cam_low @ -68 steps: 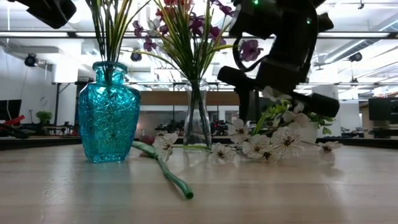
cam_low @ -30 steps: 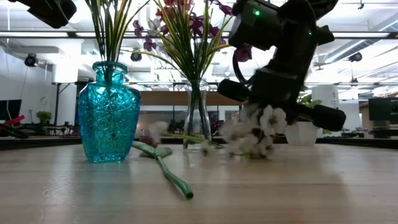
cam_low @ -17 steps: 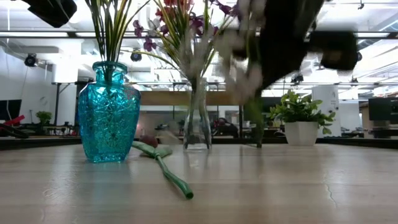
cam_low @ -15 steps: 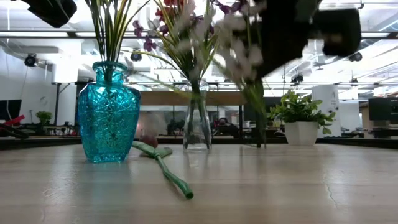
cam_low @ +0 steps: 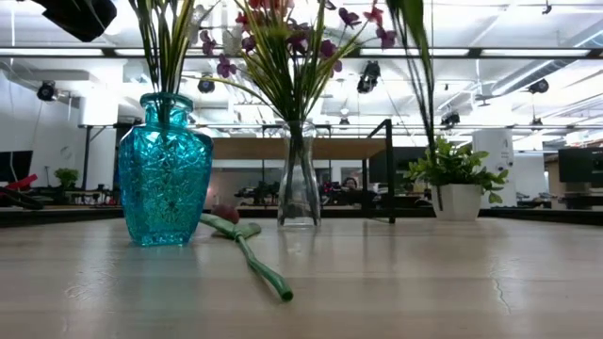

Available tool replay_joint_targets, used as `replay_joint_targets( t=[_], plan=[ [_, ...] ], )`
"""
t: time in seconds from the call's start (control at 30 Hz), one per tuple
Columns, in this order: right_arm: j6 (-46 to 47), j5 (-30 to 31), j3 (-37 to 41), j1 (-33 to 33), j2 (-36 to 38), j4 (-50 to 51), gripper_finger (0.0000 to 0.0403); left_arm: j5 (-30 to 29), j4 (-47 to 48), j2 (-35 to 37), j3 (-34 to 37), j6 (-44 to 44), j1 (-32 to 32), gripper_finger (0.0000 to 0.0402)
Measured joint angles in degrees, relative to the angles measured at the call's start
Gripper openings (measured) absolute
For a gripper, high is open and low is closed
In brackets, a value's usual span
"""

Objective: Pick and place flowers into a vace then onto a shelf
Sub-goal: Put the white flowers into the blue vase

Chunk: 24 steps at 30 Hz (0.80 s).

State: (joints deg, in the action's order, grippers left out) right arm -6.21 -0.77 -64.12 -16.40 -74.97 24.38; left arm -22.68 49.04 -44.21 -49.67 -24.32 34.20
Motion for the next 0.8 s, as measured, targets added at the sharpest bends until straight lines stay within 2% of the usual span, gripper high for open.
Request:
replay_joint_targets(
  t=[0.2, 0.43, 0.8],
  plan=[
    [6.64, 0.79, 0.08, 0.02, 5.18, -6.4, 0.0008, 0.0, -0.28, 0.02, 0.0, 0.0, 0.0, 0.0134],
    [6.79, 0.83, 0.37, 0.04, 6.67, -14.35, 0.0008, 0.0, -0.47, 0.02, 0.0, 0.0, 0.0, 0.0134],
    [8.84, 0.92, -4.41, 0.02, 7.64, -15.3, 0.0008, 0.0, -0.49, 0.04, 0.0, 0.0, 0.0, 0.0134]
  ],
)
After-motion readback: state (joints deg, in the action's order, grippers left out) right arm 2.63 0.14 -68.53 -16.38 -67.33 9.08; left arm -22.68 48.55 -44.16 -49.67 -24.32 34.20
